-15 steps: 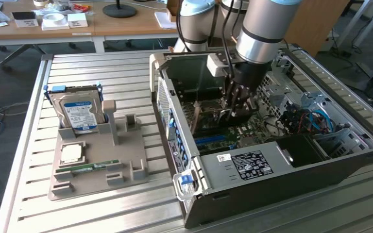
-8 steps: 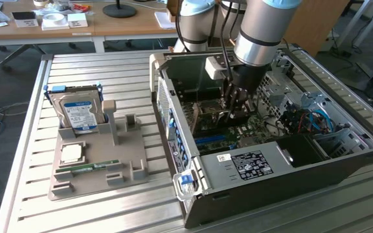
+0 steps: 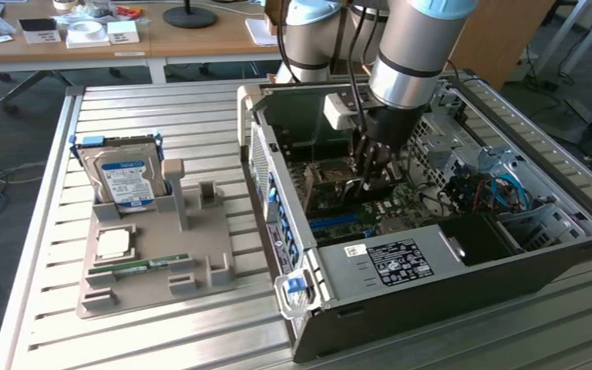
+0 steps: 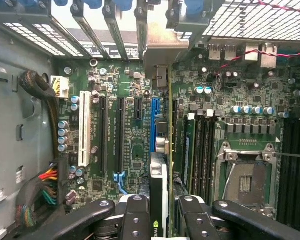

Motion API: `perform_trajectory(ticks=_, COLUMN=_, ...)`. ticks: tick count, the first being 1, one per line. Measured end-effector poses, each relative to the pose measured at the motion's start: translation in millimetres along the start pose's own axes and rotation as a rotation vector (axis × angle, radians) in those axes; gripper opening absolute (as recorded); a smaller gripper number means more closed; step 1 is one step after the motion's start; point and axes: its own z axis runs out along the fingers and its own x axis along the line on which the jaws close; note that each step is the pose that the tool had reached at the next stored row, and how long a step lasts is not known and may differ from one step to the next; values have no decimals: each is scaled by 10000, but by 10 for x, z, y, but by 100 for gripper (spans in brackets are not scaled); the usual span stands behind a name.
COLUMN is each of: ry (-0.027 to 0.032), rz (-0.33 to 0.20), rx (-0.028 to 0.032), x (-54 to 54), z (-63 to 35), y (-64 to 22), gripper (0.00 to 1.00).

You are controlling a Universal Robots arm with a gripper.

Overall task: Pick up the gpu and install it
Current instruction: 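Insert the gpu into the slot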

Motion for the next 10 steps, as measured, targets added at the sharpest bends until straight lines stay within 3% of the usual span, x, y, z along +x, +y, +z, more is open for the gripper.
perform_trajectory(ticks=10, ry=8, rz=-12, rx=4, x=-1, z=84, y=52, gripper=27)
